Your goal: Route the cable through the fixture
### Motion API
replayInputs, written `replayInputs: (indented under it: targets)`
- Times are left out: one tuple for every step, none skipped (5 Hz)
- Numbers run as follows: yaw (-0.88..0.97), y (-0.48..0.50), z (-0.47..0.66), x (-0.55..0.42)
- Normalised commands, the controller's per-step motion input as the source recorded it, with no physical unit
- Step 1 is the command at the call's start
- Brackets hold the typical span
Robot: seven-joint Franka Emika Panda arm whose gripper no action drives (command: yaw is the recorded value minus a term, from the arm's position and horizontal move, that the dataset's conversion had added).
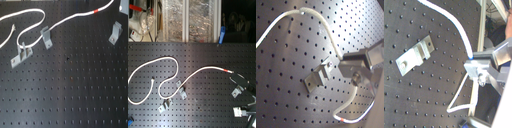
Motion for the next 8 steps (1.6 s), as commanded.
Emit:
replayInputs:
  targets:
    - [0.00,-0.023,0.00,-0.014]
    - [0.00,-0.004,0.30,-0.008]
    - [0.05,0.104,0.48,-0.250]
    - [0.17,0.172,0.40,-0.273]
    - [0.34,0.185,0.36,-0.205]
    - [0.36,0.163,0.31,-0.154]
    - [0.00,-0.008,0.01,0.008]
    - [-0.10,-0.248,0.28,-0.057]
